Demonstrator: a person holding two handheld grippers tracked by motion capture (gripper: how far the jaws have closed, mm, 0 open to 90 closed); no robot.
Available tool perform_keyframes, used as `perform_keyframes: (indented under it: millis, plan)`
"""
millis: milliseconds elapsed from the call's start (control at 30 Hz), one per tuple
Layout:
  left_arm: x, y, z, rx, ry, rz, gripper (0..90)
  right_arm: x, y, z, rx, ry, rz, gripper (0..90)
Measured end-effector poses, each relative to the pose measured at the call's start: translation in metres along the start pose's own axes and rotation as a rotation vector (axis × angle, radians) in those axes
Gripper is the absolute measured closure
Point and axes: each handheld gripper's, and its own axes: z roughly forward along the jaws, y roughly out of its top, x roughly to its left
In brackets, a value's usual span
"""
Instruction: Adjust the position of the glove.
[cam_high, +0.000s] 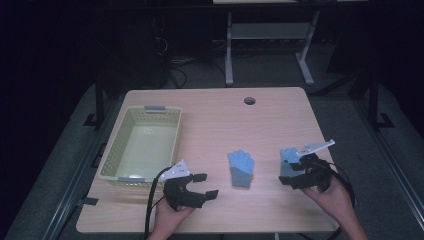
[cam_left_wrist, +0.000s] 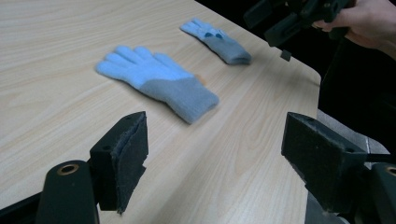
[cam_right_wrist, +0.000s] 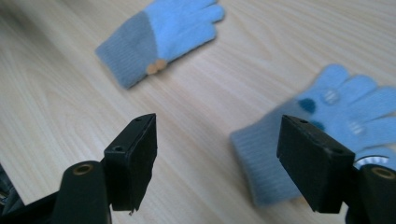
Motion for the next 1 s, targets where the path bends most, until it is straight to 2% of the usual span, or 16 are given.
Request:
perform_keyframes:
  millis: [133, 200, 467, 633, 833, 1000]
  plan:
    - [0.000, -0.001, 0.000, 0.007, -0.004, -0.003, 22.5, -0.007, 0.009, -0.003, 0.007, -0.010, 0.000, 29.1]
    - [0.000, -0.001, 0.001, 0.006, -0.006, 0.009, 22.6, -0.011, 0.014, -0.003, 0.008, -0.020, -0.004, 29.8]
    - [-0.001, -0.001, 0.001, -0.002, -0.013, -0.005, 22.6, -0.027, 0.027, -0.001, 0.033, -0.038, 0.019, 32.5]
    - [-0.001, -0.001, 0.002, -0.003, -0.013, 0.001, 22.6, -0.038, 0.029, 0.007, 0.052, -0.041, 0.051, 34.2]
    - [-0.003, 0.000, 0.002, -0.007, -0.012, -0.001, 22.6, -0.048, 0.029, 0.015, 0.085, -0.069, 0.074, 37.7]
    - [-0.002, -0.002, 0.004, 0.009, -0.014, -0.004, 22.6, -0.054, 0.028, 0.019, 0.109, -0.087, 0.095, 40.5]
